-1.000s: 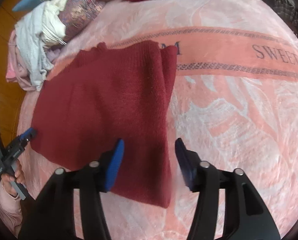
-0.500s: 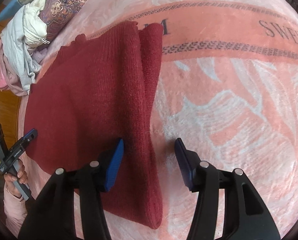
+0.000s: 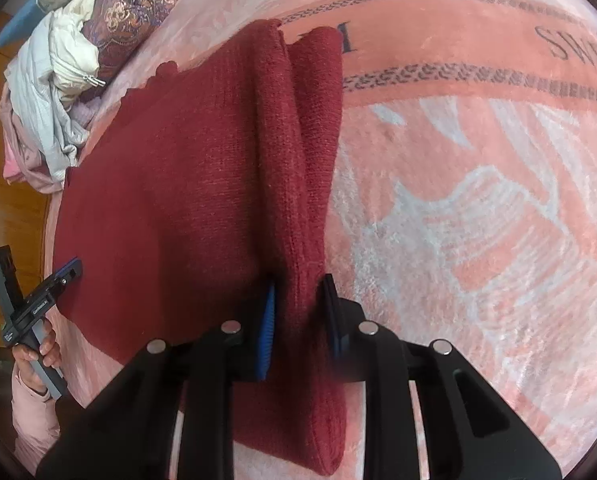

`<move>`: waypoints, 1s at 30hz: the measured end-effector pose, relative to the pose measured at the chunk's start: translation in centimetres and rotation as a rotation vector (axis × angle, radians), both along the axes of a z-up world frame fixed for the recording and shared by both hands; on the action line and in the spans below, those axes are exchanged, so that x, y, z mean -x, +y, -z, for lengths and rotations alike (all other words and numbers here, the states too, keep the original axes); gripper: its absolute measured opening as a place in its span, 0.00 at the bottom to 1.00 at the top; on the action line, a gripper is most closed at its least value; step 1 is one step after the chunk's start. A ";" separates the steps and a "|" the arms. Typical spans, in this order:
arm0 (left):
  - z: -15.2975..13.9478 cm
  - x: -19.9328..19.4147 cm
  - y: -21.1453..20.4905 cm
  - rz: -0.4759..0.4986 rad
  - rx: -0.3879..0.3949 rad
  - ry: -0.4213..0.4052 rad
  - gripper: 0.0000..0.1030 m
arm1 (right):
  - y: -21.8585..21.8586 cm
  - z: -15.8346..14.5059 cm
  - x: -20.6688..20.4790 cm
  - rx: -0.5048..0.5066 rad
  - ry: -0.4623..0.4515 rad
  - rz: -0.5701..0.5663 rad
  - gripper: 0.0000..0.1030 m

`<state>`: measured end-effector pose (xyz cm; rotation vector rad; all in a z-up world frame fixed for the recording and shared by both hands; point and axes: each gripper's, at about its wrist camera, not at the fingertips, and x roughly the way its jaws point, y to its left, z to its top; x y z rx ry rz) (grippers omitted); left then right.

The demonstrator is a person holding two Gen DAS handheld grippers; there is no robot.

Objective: Fold small clothes
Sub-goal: 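Grasp the sweater's folded side with the right gripper and lift it over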

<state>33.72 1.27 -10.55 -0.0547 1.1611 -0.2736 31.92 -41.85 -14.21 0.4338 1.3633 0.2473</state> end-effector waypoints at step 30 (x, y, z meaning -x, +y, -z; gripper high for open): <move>-0.6 -1.7 6.0 -0.072 0.100 0.045 0.38 | 16.6 -10.1 -2.5 0.246 -0.073 -0.175 0.14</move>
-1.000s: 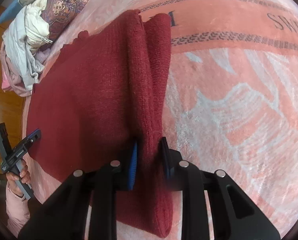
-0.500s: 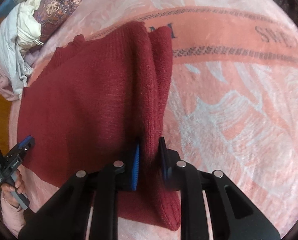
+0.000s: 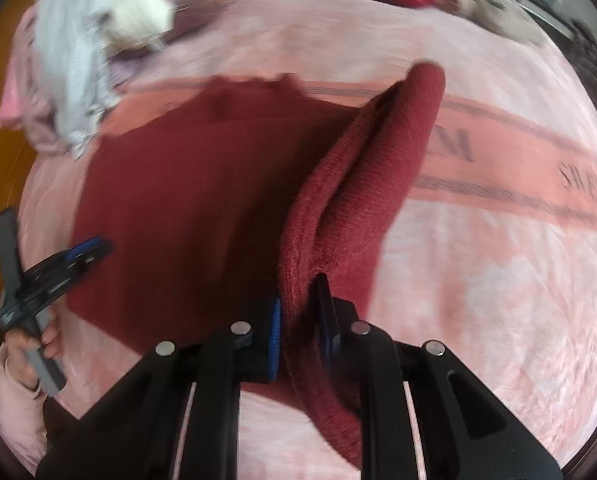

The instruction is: Fold small clothes

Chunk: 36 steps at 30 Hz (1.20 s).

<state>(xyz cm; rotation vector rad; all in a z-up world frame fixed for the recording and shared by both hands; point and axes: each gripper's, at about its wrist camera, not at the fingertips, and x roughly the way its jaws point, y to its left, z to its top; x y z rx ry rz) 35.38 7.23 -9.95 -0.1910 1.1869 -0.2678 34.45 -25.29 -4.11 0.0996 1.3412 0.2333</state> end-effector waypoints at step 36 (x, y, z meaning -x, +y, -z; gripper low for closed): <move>-0.8 -0.1 -12.7 0.068 0.233 0.104 0.82 | -6.8 1.9 5.1 -0.180 0.006 0.017 0.23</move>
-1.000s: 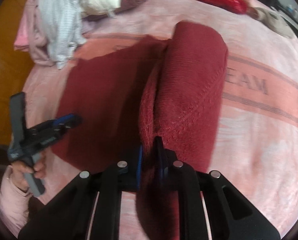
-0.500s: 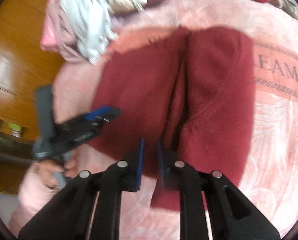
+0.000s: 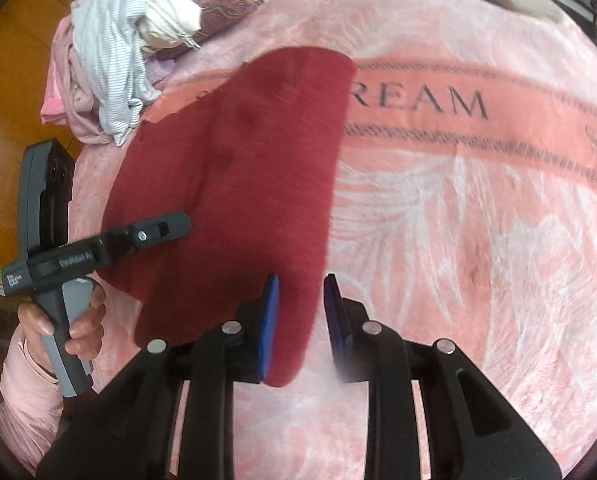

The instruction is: Fold small clothes

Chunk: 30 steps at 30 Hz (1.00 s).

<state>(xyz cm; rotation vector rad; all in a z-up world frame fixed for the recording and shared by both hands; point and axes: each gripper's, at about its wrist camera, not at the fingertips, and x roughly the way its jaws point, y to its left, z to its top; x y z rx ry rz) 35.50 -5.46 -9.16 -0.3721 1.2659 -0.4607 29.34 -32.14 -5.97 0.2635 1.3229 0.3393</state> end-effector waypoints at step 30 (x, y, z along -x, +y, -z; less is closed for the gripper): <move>-2.7 0.4 -0.7 0.060 0.127 -0.166 0.19 | 0.2 4.1 0.4 -0.044 0.060 0.000 0.23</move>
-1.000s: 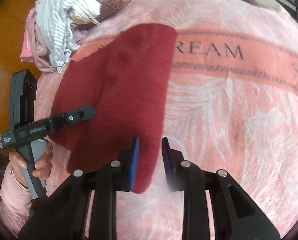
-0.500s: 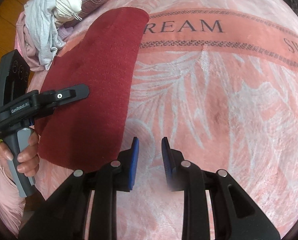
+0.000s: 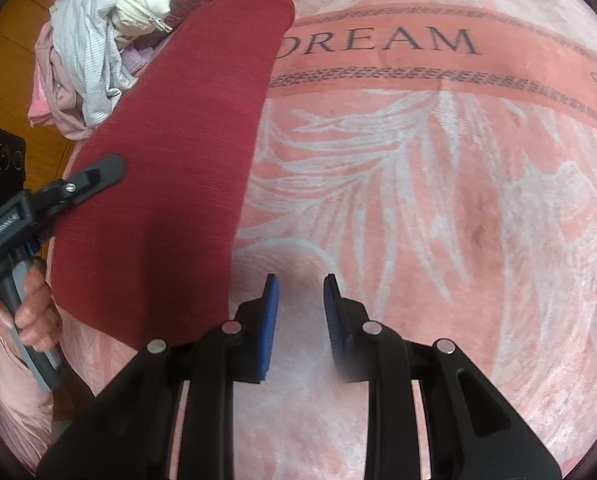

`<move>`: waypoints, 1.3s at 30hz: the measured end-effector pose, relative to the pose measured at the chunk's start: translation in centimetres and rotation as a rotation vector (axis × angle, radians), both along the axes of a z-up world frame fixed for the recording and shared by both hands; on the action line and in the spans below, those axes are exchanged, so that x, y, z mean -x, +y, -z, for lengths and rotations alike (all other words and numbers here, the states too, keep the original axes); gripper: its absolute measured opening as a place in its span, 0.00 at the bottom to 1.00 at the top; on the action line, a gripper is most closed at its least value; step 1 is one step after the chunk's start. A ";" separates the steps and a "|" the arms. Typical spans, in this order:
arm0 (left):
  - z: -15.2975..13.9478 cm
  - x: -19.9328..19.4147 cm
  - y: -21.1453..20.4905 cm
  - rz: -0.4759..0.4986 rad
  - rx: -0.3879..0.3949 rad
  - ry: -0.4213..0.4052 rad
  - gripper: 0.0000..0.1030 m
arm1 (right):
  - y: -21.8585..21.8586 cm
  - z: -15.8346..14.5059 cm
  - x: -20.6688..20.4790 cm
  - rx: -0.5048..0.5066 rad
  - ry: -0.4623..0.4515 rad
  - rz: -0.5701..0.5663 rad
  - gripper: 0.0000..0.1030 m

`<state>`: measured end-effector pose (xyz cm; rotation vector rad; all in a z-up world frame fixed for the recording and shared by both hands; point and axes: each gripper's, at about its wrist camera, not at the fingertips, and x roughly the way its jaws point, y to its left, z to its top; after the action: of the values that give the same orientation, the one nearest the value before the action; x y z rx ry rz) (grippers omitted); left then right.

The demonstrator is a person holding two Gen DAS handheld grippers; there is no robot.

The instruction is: Fold small clothes

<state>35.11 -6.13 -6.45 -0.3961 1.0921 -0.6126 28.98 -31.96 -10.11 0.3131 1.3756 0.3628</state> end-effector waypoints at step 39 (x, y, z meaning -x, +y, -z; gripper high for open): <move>2.3 2.9 19.7 -0.096 -0.157 0.001 0.32 | 15.4 -0.6 -0.9 0.131 -0.056 -0.219 0.24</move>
<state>32.24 13.54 -8.75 -0.3108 1.1077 -0.4386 29.84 -16.60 -9.52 0.0437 1.3750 0.4569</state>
